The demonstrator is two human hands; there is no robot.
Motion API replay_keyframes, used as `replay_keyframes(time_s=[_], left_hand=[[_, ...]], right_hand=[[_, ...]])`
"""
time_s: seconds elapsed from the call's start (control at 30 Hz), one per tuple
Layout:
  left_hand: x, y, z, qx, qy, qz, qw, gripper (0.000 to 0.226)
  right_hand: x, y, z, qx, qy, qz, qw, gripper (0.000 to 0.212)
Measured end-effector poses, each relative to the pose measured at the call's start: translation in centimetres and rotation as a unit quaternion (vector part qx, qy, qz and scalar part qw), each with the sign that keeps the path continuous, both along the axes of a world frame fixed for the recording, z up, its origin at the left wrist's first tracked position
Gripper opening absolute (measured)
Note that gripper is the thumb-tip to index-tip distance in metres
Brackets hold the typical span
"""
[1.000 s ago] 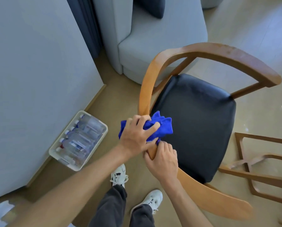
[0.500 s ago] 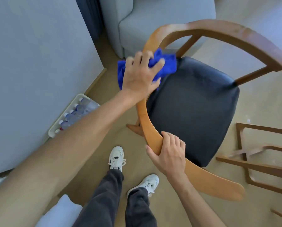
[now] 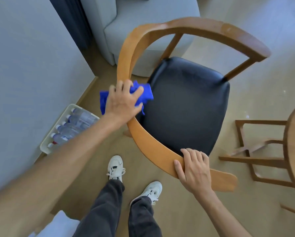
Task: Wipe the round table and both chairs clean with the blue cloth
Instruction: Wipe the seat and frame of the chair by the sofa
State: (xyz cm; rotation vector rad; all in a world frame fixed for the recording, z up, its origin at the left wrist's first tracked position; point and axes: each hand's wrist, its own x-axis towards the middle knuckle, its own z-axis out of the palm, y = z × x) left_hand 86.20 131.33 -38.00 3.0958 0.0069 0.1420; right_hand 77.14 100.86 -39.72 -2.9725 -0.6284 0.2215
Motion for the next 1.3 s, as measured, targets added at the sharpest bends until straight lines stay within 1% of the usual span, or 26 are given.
replay_keyframes(time_s=[0.07, 0.17, 0.27, 0.37, 0.47, 0.5, 0.53, 0.63, 0.7, 0.77, 0.83, 0.93, 1.0, 1.07, 1.13, 1.17, 1.23, 1.3], left_hand=[[0.5, -0.5, 0.0, 0.001, 0.009, 0.042, 0.999, 0.048], [-5.2, -5.5, -1.0, -0.019, 0.002, 0.063, 0.998, 0.042], [-11.6, -12.1, -1.5, -0.076, -0.014, 0.094, 0.993, 0.042], [-13.2, -15.0, -1.6, -0.084, -0.044, 0.083, 0.992, 0.044], [-11.9, -12.5, -1.5, -0.082, -0.06, -0.021, 0.995, 0.049], [-11.0, -10.8, -1.5, -0.079, -0.057, -0.038, 0.995, 0.051], [-9.9, -9.0, -1.3, -0.075, -0.053, -0.029, 0.995, 0.051], [-6.4, -4.6, -0.7, -0.072, -0.044, 0.077, 0.993, 0.05], [-6.2, -5.2, -0.8, -0.066, -0.042, 0.115, 0.99, 0.048], [-8.6, -9.2, -1.2, -0.062, -0.05, 0.129, 0.988, 0.047], [-12.3, -15.7, -1.6, -0.082, -0.047, 0.121, 0.988, 0.047], [-16.0, -25.0, -1.2, -0.108, -0.023, 0.057, 0.992, 0.053], [-15.8, -27.2, -0.7, -0.125, -0.005, 0.025, 0.992, 0.059], [-14.7, -25.3, -0.4, -0.143, -0.024, 0.008, 0.989, 0.062], [-14.0, -20.9, -0.4, -0.158, -0.041, -0.007, 0.987, 0.064], [-13.7, -18.1, -0.5, -0.153, -0.054, 0.004, 0.987, 0.064], [-12.5, -12.5, -0.7, -0.126, -0.082, 0.057, 0.987, 0.062], [-11.2, -9.5, -0.8, -0.125, -0.086, 0.131, 0.98, 0.057]], right_hand=[[-0.1, 0.1, -0.2, 0.015, -0.005, -0.004, 1.0, 0.047], [-0.8, -0.4, -0.6, 0.038, -0.024, -0.005, 0.999, 0.039], [-0.9, -0.6, -0.7, 0.046, -0.04, -0.006, 0.998, 0.035], [-1.1, -0.7, -0.4, 0.053, -0.047, -0.01, 0.997, 0.034], [-1.2, -1.7, -0.1, 0.057, -0.054, -0.008, 0.997, 0.033], [-1.1, -2.7, -0.1, 0.045, -0.063, -0.015, 0.997, 0.033], [-0.9, -4.0, -0.1, 0.028, -0.074, -0.029, 0.996, 0.033], [-0.5, -8.4, -0.3, -0.008, -0.094, -0.089, 0.992, 0.034], [-0.4, -9.5, -0.6, -0.004, -0.091, -0.098, 0.991, 0.036], [-0.5, -9.4, -0.8, 0.01, -0.082, -0.101, 0.991, 0.034], [-0.7, -9.6, -0.8, 0.024, -0.075, -0.109, 0.991, 0.034], [-1.3, -10.0, -0.9, 0.041, -0.057, -0.125, 0.99, 0.037], [-1.3, -9.8, -0.6, 0.054, -0.042, -0.139, 0.988, 0.039], [-1.1, -9.7, -0.4, 0.059, -0.042, -0.141, 0.987, 0.038], [-0.7, -9.7, -0.3, 0.06, -0.05, -0.137, 0.988, 0.037], [-0.7, -9.6, -0.2, 0.062, -0.054, -0.135, 0.987, 0.037], [-0.6, -9.3, -0.2, 0.067, -0.061, -0.136, 0.987, 0.036], [-0.5, -9.1, -0.3, 0.073, -0.059, -0.146, 0.985, 0.034]])
